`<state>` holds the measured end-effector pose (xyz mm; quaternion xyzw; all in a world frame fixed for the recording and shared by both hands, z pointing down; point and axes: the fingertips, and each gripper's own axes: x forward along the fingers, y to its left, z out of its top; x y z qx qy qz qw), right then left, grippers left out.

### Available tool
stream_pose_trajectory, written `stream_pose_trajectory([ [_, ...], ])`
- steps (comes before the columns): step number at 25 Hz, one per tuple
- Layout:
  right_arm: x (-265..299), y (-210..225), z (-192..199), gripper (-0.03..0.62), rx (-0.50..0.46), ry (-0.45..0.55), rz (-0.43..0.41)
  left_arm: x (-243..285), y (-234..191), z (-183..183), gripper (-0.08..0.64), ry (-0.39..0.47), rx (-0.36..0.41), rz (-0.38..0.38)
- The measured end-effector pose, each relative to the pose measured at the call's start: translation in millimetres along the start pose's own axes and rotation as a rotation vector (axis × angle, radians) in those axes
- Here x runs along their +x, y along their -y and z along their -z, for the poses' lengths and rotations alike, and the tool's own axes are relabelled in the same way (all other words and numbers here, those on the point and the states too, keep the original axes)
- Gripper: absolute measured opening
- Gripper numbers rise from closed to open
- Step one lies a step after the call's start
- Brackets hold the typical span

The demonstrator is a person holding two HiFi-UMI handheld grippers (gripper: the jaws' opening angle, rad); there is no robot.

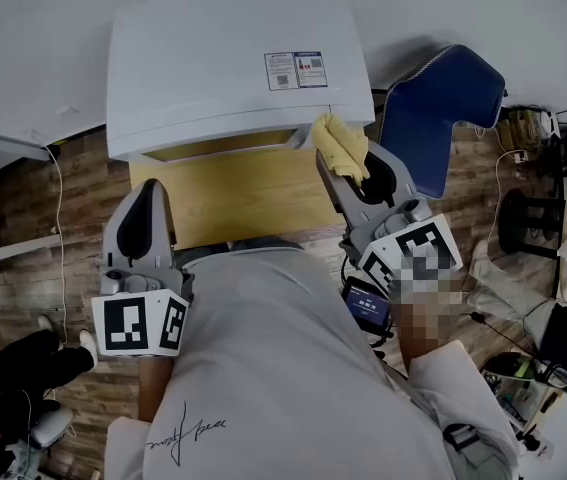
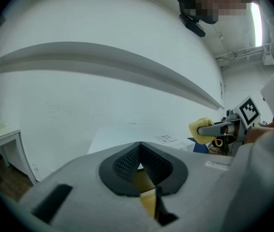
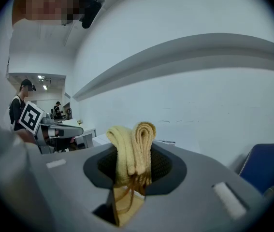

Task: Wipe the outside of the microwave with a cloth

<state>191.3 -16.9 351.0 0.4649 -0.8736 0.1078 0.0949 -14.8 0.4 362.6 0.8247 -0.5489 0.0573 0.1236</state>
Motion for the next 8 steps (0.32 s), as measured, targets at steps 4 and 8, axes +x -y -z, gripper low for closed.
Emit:
stream_pose_trajectory([
  [4, 1.4, -4.4, 0.8, 0.117, -0.013, -0.012, -0.011, -0.6, -1.7, -0.5, -0.009, 0.001, -0.002, -0.004],
  [8, 4.4, -6.4, 2.3, 0.115, -0.034, -0.024, -0.018, 1.3, -4.5, 0.0, -0.009, 0.001, -0.006, -0.01],
])
